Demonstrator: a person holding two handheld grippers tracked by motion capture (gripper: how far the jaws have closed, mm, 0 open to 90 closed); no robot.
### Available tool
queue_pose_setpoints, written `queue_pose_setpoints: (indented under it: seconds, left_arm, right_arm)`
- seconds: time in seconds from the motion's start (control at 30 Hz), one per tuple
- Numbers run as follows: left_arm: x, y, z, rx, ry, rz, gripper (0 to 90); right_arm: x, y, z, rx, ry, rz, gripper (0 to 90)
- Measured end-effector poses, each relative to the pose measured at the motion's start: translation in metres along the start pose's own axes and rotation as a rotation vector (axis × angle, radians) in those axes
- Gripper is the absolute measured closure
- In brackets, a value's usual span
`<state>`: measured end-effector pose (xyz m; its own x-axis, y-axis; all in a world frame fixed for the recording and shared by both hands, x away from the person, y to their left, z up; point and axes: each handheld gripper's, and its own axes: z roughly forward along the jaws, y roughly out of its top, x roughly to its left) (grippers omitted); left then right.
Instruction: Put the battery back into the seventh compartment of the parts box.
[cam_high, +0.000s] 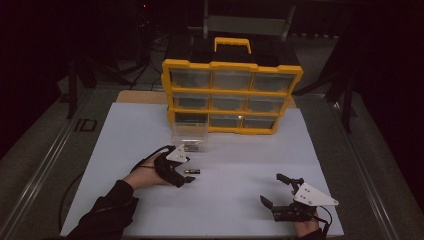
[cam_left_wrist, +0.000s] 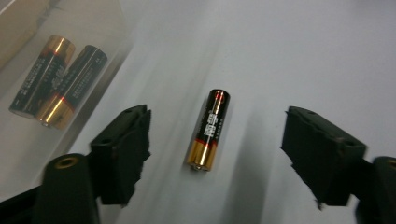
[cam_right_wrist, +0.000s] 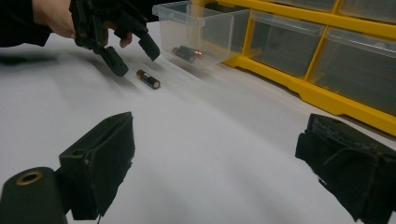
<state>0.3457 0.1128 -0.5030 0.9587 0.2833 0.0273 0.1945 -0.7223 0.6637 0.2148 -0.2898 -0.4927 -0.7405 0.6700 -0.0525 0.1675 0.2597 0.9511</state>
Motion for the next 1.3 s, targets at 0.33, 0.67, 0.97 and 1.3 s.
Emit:
queue_pose_setpoints:
  seconds: [0.33,0.67,0.97,1.3]
  left_arm:
    - [0.002,0.002,0.007,0.012,0.007,0.065,40.2]
    - [0.004,0.002,0.013,0.023,-0.008,0.066,57.4]
    - [0.005,0.002,0.017,0.027,-0.030,0.071,66.2]
    - [0.005,0.004,0.018,0.042,-0.052,0.090,72.1]
  right_arm:
    - [0.000,0.000,0.000,-0.001,0.000,0.001,9.2]
    - [0.000,0.000,0.000,0.000,0.000,0.001,9.2]
    - [0.000,0.000,-0.001,-0.001,-0.003,0.000,9.2]
    - [0.000,0.000,-0.001,-0.002,-0.007,0.000,9.2]
